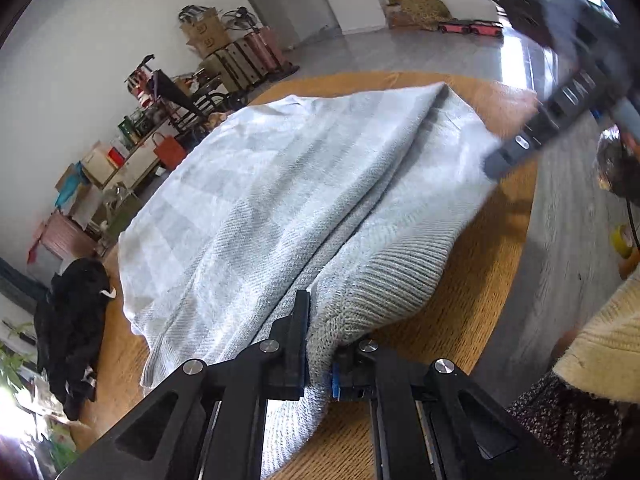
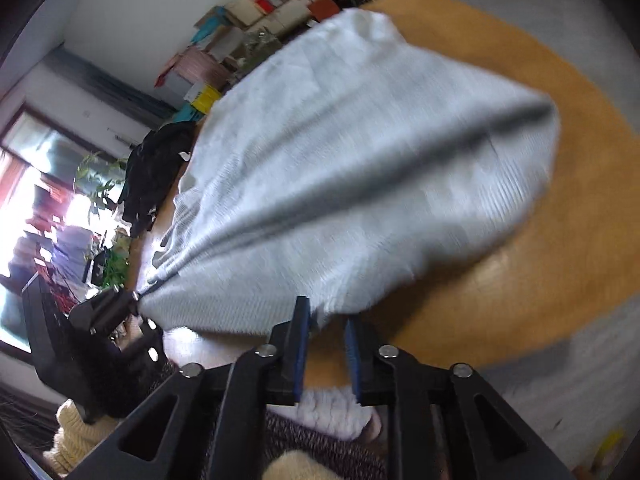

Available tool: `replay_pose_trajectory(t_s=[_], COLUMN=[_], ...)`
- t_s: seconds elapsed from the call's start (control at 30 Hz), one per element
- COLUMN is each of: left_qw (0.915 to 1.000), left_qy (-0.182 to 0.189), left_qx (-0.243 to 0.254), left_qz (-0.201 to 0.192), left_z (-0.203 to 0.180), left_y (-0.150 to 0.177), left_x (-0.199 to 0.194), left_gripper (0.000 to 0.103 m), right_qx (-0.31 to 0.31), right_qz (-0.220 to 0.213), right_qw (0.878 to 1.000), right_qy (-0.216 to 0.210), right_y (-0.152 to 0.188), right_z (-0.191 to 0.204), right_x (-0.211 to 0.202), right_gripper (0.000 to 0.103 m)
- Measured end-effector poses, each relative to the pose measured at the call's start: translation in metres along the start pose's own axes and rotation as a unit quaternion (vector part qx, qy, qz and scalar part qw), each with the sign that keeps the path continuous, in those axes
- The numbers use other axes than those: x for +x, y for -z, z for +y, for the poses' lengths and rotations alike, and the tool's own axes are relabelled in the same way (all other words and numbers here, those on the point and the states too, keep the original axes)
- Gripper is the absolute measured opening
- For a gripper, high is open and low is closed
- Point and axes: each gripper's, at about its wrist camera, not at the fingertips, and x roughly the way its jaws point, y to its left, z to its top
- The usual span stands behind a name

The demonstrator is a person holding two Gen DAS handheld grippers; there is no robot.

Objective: Fold clothes

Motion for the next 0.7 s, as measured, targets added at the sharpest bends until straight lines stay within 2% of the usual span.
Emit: replay_pose_trajectory(t_s=[0.07,0.13,0.27,0.37,0.5,0.63,0.7], left_qw=[1.0000,1.0000,0.9999,0.9997,0.9996,0.9997,0.9998], left_qy=[-0.002,-0.004,-0.006,-0.007,-0.007,-0.009,-0.010], left_qx=[-0.003,-0.006,-0.015,-0.024,-0.025,-0.020,-0.019], left_qz=[0.000,-0.001,-0.003,-0.006,-0.008,-0.006,-0.003], left_z=[0.004,0.008,0.013,0.019,0.022,0.024,0.023], left_y=[-0.001,-0.002,-0.004,-0.006,-0.008,-0.009,-0.008], left_x=[0.000,-0.001,0.001,0.001,0.000,0.001,0.002], left_gripper=[0.009,0.009,0.009,0.009,0.009,0.009,0.009], right_qx=[0.019,0.037,0.073,0.085,0.105,0.140,0.135], right_qz=[-0.002,-0.010,-0.031,-0.022,-0.012,-0.030,-0.032], right_qw=[1.000,0.999,0.997,0.996,0.994,0.986,0.987], right_qy=[0.001,0.005,-0.015,-0.001,-0.038,-0.084,-0.083], right_y=[0.005,0.006,-0.004,-0.010,-0.011,-0.019,-0.025], right_z=[-0.012,-0.023,-0.043,-0.051,-0.057,-0.065,-0.063], right_x=[-0.004,-0.009,-0.015,-0.008,0.004,0.010,0.014], right_gripper=[0.029,0.046,0.046,0.048,0.050,0.050,0.051])
